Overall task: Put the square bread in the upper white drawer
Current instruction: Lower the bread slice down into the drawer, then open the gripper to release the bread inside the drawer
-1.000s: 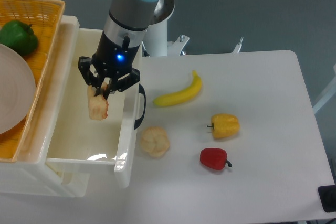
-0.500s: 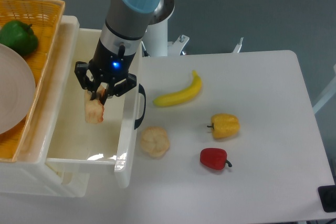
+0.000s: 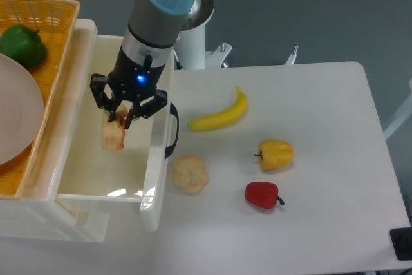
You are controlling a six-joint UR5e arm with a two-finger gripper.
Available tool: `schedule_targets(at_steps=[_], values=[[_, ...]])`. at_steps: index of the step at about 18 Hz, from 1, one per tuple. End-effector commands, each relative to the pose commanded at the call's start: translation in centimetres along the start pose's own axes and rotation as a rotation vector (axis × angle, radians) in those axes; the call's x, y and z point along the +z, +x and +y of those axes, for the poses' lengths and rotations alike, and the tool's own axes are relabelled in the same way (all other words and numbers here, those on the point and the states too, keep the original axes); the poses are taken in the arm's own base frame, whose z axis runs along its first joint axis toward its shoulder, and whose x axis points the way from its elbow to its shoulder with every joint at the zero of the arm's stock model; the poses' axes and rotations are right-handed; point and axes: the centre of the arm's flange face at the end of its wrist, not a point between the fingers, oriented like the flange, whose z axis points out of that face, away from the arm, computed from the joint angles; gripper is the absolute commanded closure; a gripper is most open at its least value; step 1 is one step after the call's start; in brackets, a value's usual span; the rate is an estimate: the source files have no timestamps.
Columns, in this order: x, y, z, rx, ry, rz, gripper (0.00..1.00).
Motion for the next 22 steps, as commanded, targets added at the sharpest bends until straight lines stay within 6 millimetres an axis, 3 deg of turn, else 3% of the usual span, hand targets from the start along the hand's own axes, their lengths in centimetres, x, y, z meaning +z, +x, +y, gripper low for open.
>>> schedule_targets(at_steps=[8, 10, 11, 12, 16, 22], values=[[-0.3, 0.1, 0.0, 0.023, 0.006, -0.002, 0.45], [-0.3, 0.1, 0.0, 0.024, 0.006, -0.002, 0.32], [-0.3, 0.0, 0.1, 0.03, 0.003, -0.012, 0.14], [-0.4, -0.2, 0.1, 0.05, -0.001, -0.028, 0.06], [-0.4, -0.3, 0.2, 0.062, -0.006, -0.048, 0.01], [-0.6, -0.9, 0.3, 0.054, -0.017, -0.09, 0.0]])
